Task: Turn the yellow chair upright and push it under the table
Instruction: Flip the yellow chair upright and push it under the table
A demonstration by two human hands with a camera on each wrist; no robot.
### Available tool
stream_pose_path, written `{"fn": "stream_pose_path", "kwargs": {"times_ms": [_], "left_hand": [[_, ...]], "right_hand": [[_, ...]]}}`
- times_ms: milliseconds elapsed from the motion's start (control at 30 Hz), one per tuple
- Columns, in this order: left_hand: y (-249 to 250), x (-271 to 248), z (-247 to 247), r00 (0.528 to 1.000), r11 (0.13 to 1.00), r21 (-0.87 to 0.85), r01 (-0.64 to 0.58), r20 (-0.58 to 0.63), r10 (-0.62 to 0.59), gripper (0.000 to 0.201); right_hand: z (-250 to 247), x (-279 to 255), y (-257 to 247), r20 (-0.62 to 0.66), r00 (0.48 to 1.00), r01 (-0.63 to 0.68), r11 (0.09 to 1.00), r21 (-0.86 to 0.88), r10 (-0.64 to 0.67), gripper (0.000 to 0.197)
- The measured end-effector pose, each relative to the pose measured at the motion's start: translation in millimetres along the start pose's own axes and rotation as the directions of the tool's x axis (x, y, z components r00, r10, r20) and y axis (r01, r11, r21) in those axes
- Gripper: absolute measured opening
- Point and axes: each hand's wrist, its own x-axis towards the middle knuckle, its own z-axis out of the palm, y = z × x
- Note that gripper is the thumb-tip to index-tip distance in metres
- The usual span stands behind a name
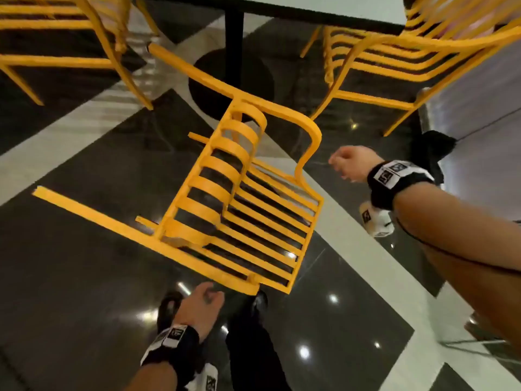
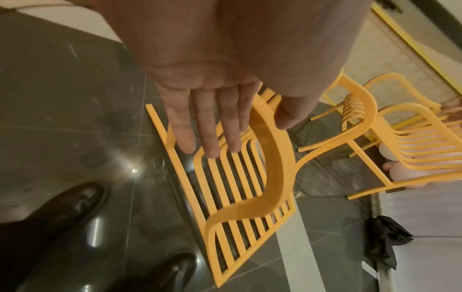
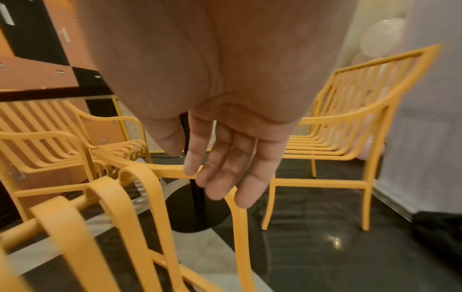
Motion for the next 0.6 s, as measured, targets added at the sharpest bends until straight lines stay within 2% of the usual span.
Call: {"fn": "stream_pose_path", "kwargs": {"times_ms": [67,167,267,300,367,467,500,600], "left_hand": [[5.2,17.6,22.8,0.998,1.0,-0.011,0.027,0.052,-0.026,0.026],[4.2,34.9,48.4,0.982,0.998,-0.02,0.058,0.18,-0.054,0.039],[-10.7,51.2,68.7,0.967,0.987,-0.146,0.073,0.251,-0.034,0.05],[-14.8,54.1,72.7,0.966,0.98,-0.185,0.074,0.257,-0.024,0.048],[-16.4,57.1,76.9,0.968,0.975,-0.214,0.066,0.253,-0.01,0.028],[-17.3,56.8,80.7,0.981,0.943,-0.328,0.063,0.194,0.002,0.014],[-16.7,53.4,81.0,0.984,0.925,-0.372,0.073,0.179,-0.005,0.011],[-19.2,41.2,77.5,0.989,0.897,-0.432,0.098,0.139,-0.041,0.019]], "right_hand": [[0.4,39.9,-10.1,-0.06,0.997,0.052,0.996,-0.077,-0.056,0.032],[18.2,101.5,-15.8,-0.102,0.989,0.094,0.987,-0.132,-0.108,0.044],[48.1,144.1,-10.3,-0.124,0.991,0.047,0.994,-0.096,-0.058,0.059],[54.9,155.0,-8.5,-0.148,0.989,0.02,0.999,-0.051,-0.027,0.06],[62.9,172.5,-4.3,-0.191,0.981,-0.014,1.0,0.014,0.016,0.061],[66.2,184.3,-1.3,-0.216,0.976,-0.035,0.999,-0.001,0.034,0.052],[66.6,182.8,-1.2,-0.21,0.977,-0.042,0.999,-0.013,0.039,0.049],[71.1,173.3,5.4,-0.199,0.979,-0.047,0.999,-0.027,0.041,0.043]]}}
